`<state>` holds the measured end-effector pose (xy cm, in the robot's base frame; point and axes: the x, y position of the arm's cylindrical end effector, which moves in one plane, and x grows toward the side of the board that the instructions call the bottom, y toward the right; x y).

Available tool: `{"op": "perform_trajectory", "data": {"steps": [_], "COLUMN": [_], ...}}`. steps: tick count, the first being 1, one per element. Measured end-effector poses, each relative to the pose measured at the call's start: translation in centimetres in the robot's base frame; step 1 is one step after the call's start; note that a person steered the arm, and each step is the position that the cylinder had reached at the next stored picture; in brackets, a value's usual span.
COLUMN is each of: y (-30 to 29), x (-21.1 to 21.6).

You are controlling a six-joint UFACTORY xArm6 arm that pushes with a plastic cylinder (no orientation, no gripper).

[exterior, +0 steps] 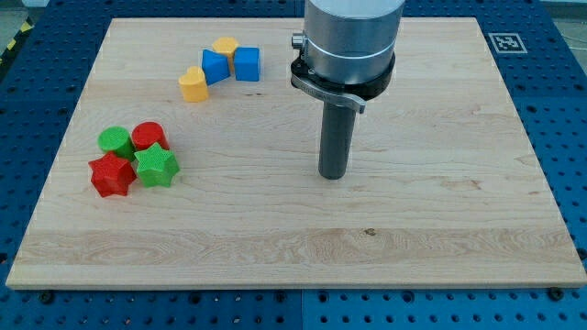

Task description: Place your arm to the left of the yellow hexagon

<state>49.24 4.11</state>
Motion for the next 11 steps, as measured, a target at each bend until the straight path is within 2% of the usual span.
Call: {"op": "perform_trajectory", "data": {"steps": [1, 3, 5, 7, 10, 11], "y": [0.0, 0.2, 0.2, -1.0, -17.1, -20.4], "x": [-2.3, -14.7, -24.0, -26.6, -29.5, -29.5]}}
